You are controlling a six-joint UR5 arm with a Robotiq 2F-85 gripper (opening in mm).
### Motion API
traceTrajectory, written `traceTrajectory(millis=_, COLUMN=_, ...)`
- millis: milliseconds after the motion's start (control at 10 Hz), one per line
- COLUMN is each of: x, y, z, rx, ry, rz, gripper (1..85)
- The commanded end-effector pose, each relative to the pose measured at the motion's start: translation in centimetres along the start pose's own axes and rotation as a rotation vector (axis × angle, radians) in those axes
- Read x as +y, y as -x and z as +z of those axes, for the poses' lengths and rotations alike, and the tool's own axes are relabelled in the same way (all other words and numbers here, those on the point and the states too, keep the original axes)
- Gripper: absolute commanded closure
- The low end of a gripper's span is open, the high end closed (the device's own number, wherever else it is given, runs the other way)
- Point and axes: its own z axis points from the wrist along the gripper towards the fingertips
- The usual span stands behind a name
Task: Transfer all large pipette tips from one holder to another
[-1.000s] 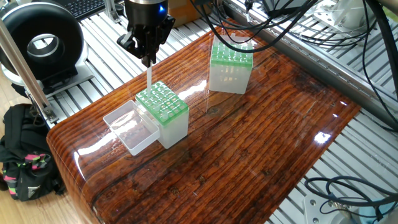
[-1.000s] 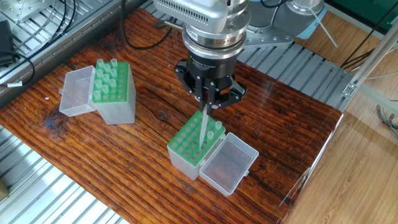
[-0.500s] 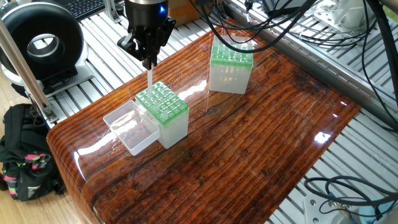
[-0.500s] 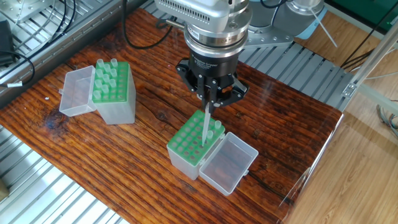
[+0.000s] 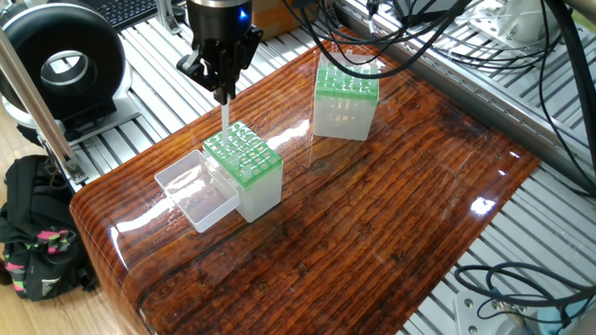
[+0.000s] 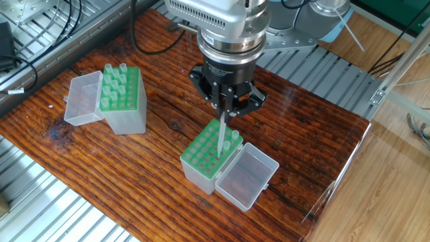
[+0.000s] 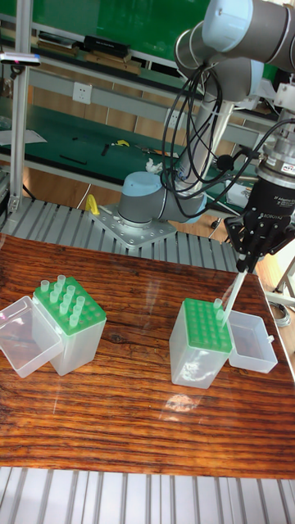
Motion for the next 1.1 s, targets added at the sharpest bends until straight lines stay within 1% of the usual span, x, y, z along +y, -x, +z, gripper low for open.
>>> traceTrajectory(millis=0, x=0.2, y=0.2, z=-0.1, rx=-0.002, ry=0.011, rz=-0.002, gripper=84.7)
traceTrajectory(millis=300, x=0.1, y=0.5, z=-0.1, rx=-0.003, ry=0.012, rz=-0.005, gripper=84.7)
traceTrajectory(millis=400, x=0.0, y=0.7, z=0.1, rx=-0.001, ry=0.006, rz=-0.002, gripper=84.7)
traceTrajectory(millis=500, x=0.1, y=1.0, z=0.6, rx=-0.004, ry=0.007, rz=-0.001, gripper=84.7)
traceTrajectory(millis=700, x=0.3, y=1.5, z=1.1, rx=-0.013, ry=0.01, rz=0.001, gripper=84.7)
traceTrajectory(millis=1000, x=-0.2, y=1.5, z=1.6, rx=-0.002, ry=-0.011, rz=-0.007, gripper=84.7)
